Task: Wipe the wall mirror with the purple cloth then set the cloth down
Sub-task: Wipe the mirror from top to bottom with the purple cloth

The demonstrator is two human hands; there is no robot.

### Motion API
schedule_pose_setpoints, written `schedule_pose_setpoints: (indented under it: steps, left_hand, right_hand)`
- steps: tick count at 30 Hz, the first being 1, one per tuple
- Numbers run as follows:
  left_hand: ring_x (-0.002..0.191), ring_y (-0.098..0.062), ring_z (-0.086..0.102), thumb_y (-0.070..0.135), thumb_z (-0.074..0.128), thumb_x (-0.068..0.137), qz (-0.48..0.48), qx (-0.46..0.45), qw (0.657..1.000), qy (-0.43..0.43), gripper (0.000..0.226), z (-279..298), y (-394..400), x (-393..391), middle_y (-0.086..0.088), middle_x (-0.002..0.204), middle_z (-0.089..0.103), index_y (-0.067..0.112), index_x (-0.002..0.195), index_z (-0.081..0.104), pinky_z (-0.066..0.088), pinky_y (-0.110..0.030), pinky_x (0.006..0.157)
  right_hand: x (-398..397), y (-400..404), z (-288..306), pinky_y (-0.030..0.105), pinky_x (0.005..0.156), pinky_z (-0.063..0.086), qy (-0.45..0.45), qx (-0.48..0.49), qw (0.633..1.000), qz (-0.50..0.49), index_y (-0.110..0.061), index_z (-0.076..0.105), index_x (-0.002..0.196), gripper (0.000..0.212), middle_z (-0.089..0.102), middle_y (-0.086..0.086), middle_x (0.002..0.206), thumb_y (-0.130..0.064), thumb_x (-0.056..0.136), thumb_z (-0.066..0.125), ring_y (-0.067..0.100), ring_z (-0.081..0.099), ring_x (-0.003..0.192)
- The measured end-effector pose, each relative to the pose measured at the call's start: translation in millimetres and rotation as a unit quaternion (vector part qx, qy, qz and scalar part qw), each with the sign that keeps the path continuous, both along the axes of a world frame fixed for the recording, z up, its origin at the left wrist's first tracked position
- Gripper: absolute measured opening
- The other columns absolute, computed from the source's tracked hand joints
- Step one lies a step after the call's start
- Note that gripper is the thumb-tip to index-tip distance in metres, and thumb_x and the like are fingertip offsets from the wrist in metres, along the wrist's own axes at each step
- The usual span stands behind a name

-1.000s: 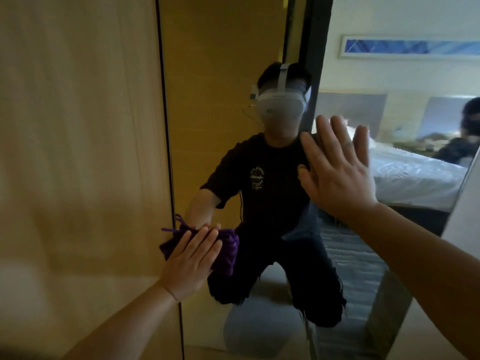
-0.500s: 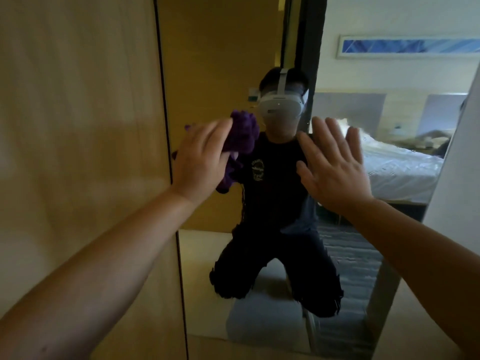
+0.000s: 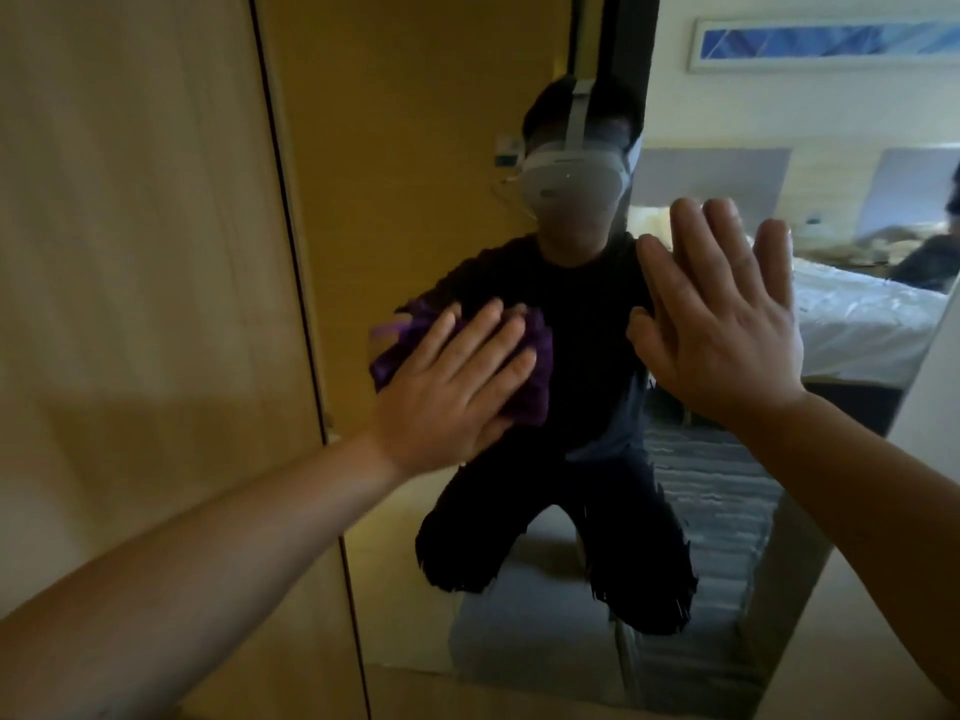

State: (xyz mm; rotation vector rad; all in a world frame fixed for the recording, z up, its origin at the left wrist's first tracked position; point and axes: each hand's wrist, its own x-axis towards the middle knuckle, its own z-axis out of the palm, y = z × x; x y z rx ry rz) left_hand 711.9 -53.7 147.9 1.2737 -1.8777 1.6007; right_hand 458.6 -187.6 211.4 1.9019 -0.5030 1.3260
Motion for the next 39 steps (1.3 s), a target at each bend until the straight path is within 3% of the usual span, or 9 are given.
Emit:
schedule_pose_setpoints:
  steps: [5, 9, 12, 17, 21, 24, 29, 34, 39]
  left_hand:
    - [0.149, -0.031, 0.019, 0.041, 0.051, 0.097, 0.037, 0.036, 0.998, -0.027, 0.065, -113.8, 3.3, 7.6, -0.010, 0.158, 0.025, 0.016, 0.152, 0.027, 0.016, -0.051, 0.120]
    - [0.150, -0.032, 0.015, 0.034, 0.046, 0.099, 0.065, 0.074, 0.995, -0.033, 0.067, -140.2, 15.3, 9.2, -0.011, 0.163, 0.013, 0.016, 0.156, 0.017, 0.011, -0.050, 0.122]
    - [0.150, -0.031, 0.015, 0.024, 0.030, 0.107, 0.056, 0.115, 0.992, -0.006, 0.049, -129.2, 22.8, 3.3, -0.011, 0.160, 0.023, 0.015, 0.154, 0.022, 0.014, -0.050, 0.121]
    - [0.141, -0.028, 0.039, 0.009, 0.050, 0.099, -0.016, 0.084, 0.993, 0.077, 0.044, -94.4, 28.0, -13.4, -0.012, 0.149, 0.045, 0.011, 0.143, 0.044, 0.036, -0.046, 0.112]
    - [0.121, -0.032, 0.057, 0.005, 0.044, 0.104, -0.111, -0.041, 0.981, 0.155, 0.029, -7.2, 12.4, -42.6, -0.020, 0.131, 0.060, 0.001, 0.131, 0.056, 0.047, -0.045, 0.101]
    - [0.118, -0.035, 0.058, 0.000, 0.055, 0.098, -0.125, -0.112, 0.977, 0.133, 0.033, 75.9, -6.2, -60.0, -0.021, 0.131, 0.060, 0.001, 0.131, 0.054, 0.046, -0.044, 0.101]
    - [0.126, -0.036, 0.053, 0.012, 0.060, 0.095, -0.073, -0.110, 0.987, 0.088, 0.041, 176.2, -37.1, -81.5, -0.017, 0.139, 0.055, 0.004, 0.134, 0.054, 0.041, -0.046, 0.105]
    - [0.144, -0.035, 0.030, 0.035, 0.046, 0.100, -0.019, -0.060, 0.996, 0.071, 0.056, 148.2, -45.2, -88.4, -0.017, 0.155, 0.035, 0.006, 0.148, 0.038, 0.023, -0.051, 0.119]
    - [0.145, -0.037, 0.027, 0.038, 0.048, 0.100, -0.014, -0.026, 0.999, 0.015, 0.060, 56.3, -41.2, -83.4, -0.021, 0.155, 0.032, 0.003, 0.148, 0.038, 0.025, -0.055, 0.117]
  right_hand:
    - [-1.1, -0.6, 0.0, 0.064, 0.118, 0.018, 0.000, -0.006, 1.000, 0.008, -0.011, 0.049, 0.146, 0.053, 0.035, 0.018, 0.157, -0.037, 0.100, 0.051, 0.037, 0.027, 0.147]
    - [-3.1, 4.0, 3.2, 0.059, 0.121, 0.010, 0.010, 0.017, 1.000, 0.012, -0.012, 0.046, 0.148, 0.053, 0.032, 0.017, 0.158, -0.035, 0.100, 0.051, 0.036, 0.023, 0.149]
    - [-18.1, 9.0, 1.7, 0.062, 0.121, 0.011, 0.009, 0.041, 0.999, 0.024, -0.012, 0.042, 0.150, 0.054, 0.029, 0.015, 0.161, -0.031, 0.101, 0.052, 0.036, 0.020, 0.150]
    - [-62.3, 3.1, -13.9, 0.065, 0.120, 0.004, -0.008, 0.100, 0.994, -0.038, -0.018, 0.024, 0.158, 0.063, 0.006, 0.011, 0.165, -0.040, 0.103, 0.046, 0.034, 0.004, 0.153]
    - [-71.0, -14.3, -21.7, 0.065, 0.119, 0.004, 0.012, 0.127, 0.989, -0.073, -0.016, 0.027, 0.156, 0.061, 0.011, 0.015, 0.165, -0.045, 0.103, 0.037, 0.035, 0.003, 0.153]
    - [-69.2, -22.6, -24.1, 0.063, 0.121, 0.004, -0.002, 0.087, 0.994, -0.063, -0.015, 0.032, 0.154, 0.059, 0.021, 0.017, 0.163, -0.044, 0.103, 0.038, 0.036, 0.009, 0.152]
    - [-68.4, -24.0, -24.9, 0.062, 0.121, 0.004, -0.008, 0.075, 0.996, -0.055, -0.016, 0.031, 0.154, 0.059, 0.021, 0.017, 0.162, -0.045, 0.103, 0.037, 0.034, 0.009, 0.152]
    - [-67.5, -27.1, -27.3, 0.063, 0.120, 0.010, -0.027, 0.052, 0.998, -0.038, -0.015, 0.037, 0.152, 0.057, 0.023, 0.014, 0.161, -0.043, 0.102, 0.043, 0.035, 0.016, 0.151]
    - [-66.8, -27.3, -28.3, 0.066, 0.117, 0.016, -0.040, 0.046, 0.998, -0.012, -0.015, 0.041, 0.150, 0.057, 0.025, 0.014, 0.160, -0.040, 0.099, 0.052, 0.038, 0.022, 0.149]
